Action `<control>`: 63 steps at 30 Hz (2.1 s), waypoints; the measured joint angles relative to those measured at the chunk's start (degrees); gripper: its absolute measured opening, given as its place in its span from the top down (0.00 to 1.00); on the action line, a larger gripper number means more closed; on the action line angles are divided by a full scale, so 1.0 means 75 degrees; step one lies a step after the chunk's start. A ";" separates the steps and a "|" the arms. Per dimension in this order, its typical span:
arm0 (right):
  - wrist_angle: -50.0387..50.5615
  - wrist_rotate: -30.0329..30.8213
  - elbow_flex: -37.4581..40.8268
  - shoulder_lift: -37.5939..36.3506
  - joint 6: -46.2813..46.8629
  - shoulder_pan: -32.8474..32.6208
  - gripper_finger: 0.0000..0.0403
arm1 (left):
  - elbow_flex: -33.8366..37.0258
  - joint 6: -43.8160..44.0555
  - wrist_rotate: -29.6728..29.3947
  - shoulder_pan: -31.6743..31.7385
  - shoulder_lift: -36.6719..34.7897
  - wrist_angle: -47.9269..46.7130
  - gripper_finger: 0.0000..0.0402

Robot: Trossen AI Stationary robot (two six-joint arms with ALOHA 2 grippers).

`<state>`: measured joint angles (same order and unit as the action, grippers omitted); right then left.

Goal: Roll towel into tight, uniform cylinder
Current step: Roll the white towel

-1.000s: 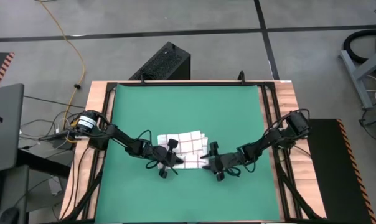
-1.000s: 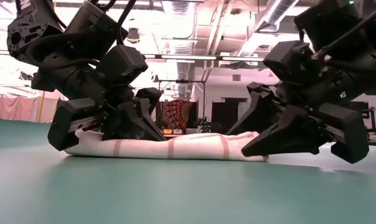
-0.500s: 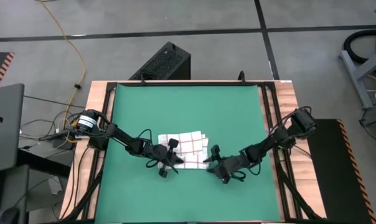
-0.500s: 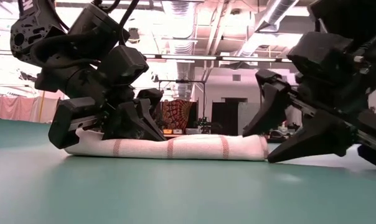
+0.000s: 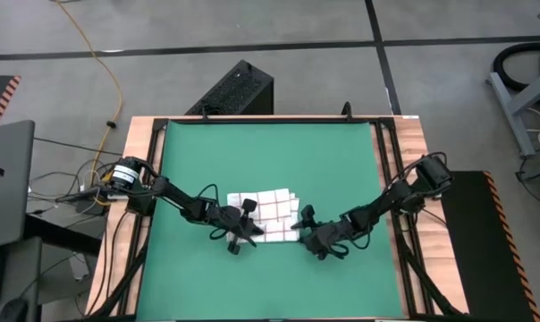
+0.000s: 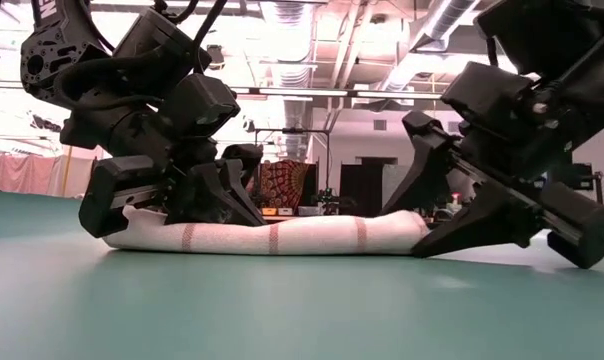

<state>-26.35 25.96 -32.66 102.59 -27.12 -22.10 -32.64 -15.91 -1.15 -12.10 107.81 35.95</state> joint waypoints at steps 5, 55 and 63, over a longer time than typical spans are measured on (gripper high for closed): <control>0.0028 0.0298 0.0016 0.0006 0.0081 0.0011 0.40 | 0.0000 -0.0019 0.0065 0.0014 0.0000 0.0002 1.00; 0.1114 -0.0273 -0.0615 0.0015 0.3237 -0.0497 0.87 | 0.2529 0.0569 -0.1700 -0.0038 -0.2341 0.2421 1.00; 0.1055 -0.0286 -0.0609 0.0017 0.3463 -0.0494 0.87 | 0.2266 0.0485 -0.1161 -0.0174 -0.1814 0.2476 1.00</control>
<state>-18.44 23.81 -37.23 102.72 -1.15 -25.80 -15.65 -12.27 -9.85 -13.40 94.20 54.52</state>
